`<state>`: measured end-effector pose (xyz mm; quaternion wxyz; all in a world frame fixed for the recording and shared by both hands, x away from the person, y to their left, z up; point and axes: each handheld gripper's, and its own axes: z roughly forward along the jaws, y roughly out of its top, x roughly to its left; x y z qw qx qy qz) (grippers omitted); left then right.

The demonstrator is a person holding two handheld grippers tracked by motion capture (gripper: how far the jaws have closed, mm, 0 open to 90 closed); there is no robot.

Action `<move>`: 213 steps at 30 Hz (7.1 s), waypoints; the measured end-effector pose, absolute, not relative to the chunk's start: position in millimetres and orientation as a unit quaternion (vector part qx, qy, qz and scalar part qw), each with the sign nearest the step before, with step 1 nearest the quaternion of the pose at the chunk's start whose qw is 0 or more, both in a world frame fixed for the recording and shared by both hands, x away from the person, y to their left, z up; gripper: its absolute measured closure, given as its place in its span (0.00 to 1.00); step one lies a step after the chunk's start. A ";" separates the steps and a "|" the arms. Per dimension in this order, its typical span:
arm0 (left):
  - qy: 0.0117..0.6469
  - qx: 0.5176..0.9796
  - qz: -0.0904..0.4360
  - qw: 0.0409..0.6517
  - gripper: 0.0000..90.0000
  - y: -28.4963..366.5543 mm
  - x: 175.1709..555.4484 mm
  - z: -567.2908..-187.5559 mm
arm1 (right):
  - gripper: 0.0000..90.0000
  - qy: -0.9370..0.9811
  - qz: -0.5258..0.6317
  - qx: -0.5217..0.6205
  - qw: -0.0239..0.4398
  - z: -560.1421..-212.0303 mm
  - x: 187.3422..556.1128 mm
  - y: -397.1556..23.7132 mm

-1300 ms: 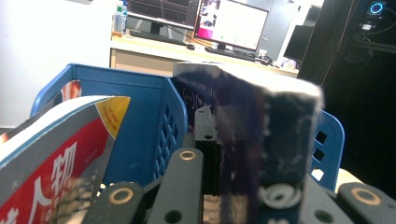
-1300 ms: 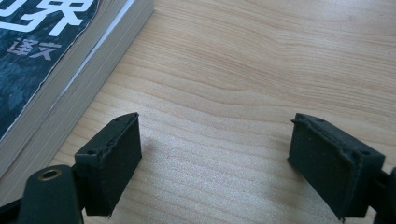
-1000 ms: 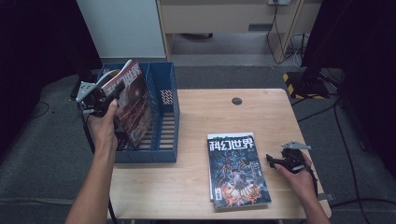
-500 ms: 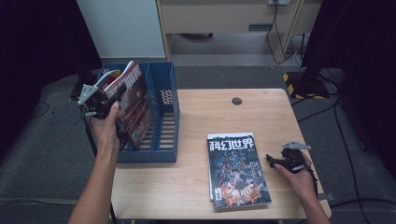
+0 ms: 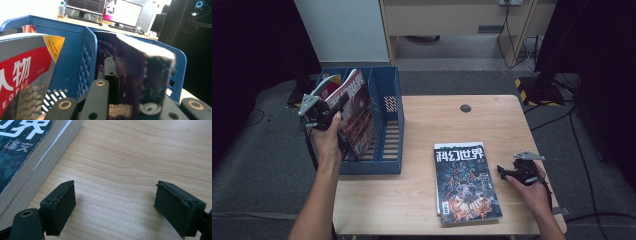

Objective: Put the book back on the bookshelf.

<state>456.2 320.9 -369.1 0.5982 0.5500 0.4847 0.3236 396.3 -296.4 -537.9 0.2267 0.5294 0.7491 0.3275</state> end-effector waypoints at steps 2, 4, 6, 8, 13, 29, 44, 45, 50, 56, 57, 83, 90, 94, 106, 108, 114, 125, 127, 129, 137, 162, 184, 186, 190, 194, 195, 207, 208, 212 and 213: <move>0.484 0.551 0.326 0.597 0.93 319.6 455.8 -370.1 | 0.19 0.749 0.327 0.529 0.227 -537.8 396.3 -296.4; 0.483 0.548 0.332 0.598 0.93 319.6 454.6 -370.9 | 0.19 0.749 0.327 0.529 0.227 -537.8 396.3 -296.4; 0.481 0.546 0.334 0.599 0.93 320.2 453.8 -371.6 | 0.19 0.749 0.327 0.530 0.227 -537.8 396.3 -296.3; 0.481 0.545 0.336 0.599 0.93 320.7 453.1 -371.8 | 0.19 0.749 0.327 0.530 0.227 -537.8 396.3 -296.3; 0.480 0.545 0.341 0.597 0.93 320.6 451.8 -372.6 | 0.19 0.749 0.327 0.530 0.227 -537.8 396.3 -296.3; 0.482 0.535 0.342 0.603 0.93 321.1 447.8 -383.1 | 0.19 0.749 0.327 0.530 0.226 -537.8 396.2 -296.2; 0.484 0.530 0.356 0.599 0.93 325.8 452.1 -381.8 | 0.19 0.746 0.328 0.532 0.228 -538.0 395.6 -295.6; 0.484 0.530 0.355 0.599 0.93 325.7 452.6 -382.3 | 0.19 0.746 0.329 0.532 0.228 -538.0 395.6 -295.6; 0.481 0.534 0.356 0.597 0.93 323.3 455.1 -385.3 | 0.19 0.746 0.329 0.532 0.228 -538.0 395.3 -295.4; 0.486 0.534 0.353 0.595 0.93 324.3 455.6 -390.0 | 0.19 0.746 0.329 0.533 0.227 -537.9 394.9 -295.3; 0.488 0.532 0.350 0.596 0.93 325.3 455.3 -391.3 | 0.19 0.746 0.329 0.533 0.227 -537.9 394.9 -295.3; 0.503 0.556 0.318 0.581 0.92 326.6 449.3 -398.6 | 0.19 0.746 0.328 0.533 0.227 -538.0 394.7 -295.2; 0.501 0.549 0.341 0.576 0.93 323.5 451.2 -396.8 | 0.19 0.745 0.329 0.534 0.227 -537.9 394.7 -295.1; 0.499 0.547 0.347 0.576 0.93 320.4 454.2 -398.0 | 0.19 0.745 0.329 0.534 0.227 -537.9 394.7 -295.1; 0.512 0.546 0.336 0.571 0.91 321.4 456.8 -396.9 | 0.19 0.745 0.329 0.534 0.226 -537.9 394.5 -294.9; 0.515 0.551 0.333 0.567 0.88 320.6 455.9 -395.8 | 0.19 0.745 0.329 0.534 0.226 -537.9 394.4 -294.8; 0.514 0.568 0.343 0.544 0.77 316.4 446.8 -395.7 | 0.19 0.746 0.329 0.533 0.226 -537.9 394.3 -295.0; 0.533 0.559 0.328 0.544 0.57 323.7 421.3 -407.3 | 0.18 0.749 0.328 0.530 0.226 -538.0 394.5 -295.1; 0.537 0.558 0.322 0.544 0.55 326.0 416.9 -410.8 | 0.18 0.748 0.328 0.530 0.227 -538.2 394.6 -294.9; 0.535 0.562 0.316 0.546 0.54 326.7 412.4 -414.2 | 0.17 0.748 0.328 0.530 0.227 -538.2 394.6 -294.8; 0.534 0.580 0.313 0.530 0.45 323.0 395.6 -427.7 | 0.16 0.749 0.326 0.530 0.226 -538.2 394.8 -294.1; 0.492 0.655 0.279 0.502 0.35 284.7 348.7 -434.3 | 0.50 0.742 0.382 0.501 0.229 -514.1 386.1 -291.9; 0.435 0.717 0.249 0.485 0.17 209.7 352.5 -437.4 | 0.29 0.763 0.437 0.435 0.196 -507.3 381.3 -249.3; 0.430 0.722 0.244 0.484 0.16 203.9 352.9 -438.1 | 0.29 0.759 0.443 0.437 0.193 -506.6 381.4 -248.7; 0.425 0.726 0.232 0.488 0.15 192.8 353.8 -437.5 | 0.29 0.759 0.444 0.437 0.186 -508.4 381.4 -245.9; 0.414 0.736 0.220 0.490 0.16 179.2 356.7 -435.8 | 0.29 0.764 0.438 0.436 0.186 -511.3 382.7 -242.6; 0.411 0.736 0.216 0.492 0.15 176.0 357.6 -435.9 | 0.29 0.765 0.436 0.436 0.187 -512.1 382.8 -241.5; 0.383 0.764 0.185 0.485 0.12 139.4 368.3 -440.6 | 0.27 0.770 0.435 0.429 0.184 -515.4 384.1 -239.2; 0.381 0.766 0.181 0.486 0.12 136.1 369.8 -440.6 | 0.27 0.770 0.435 0.430 0.183 -514.9 383.8 -238.7; 0.375 0.773 0.168 0.483 0.11 120.8 374.9 -444.7 | 0.26 0.769 0.434 0.433 0.180 -514.8 384.0 -238.7; 0.371 0.777 0.169 0.479 0.11 116.0 375.5 -446.7 | 0.26 0.770 0.434 0.432 0.180 -514.7 384.1 -239.0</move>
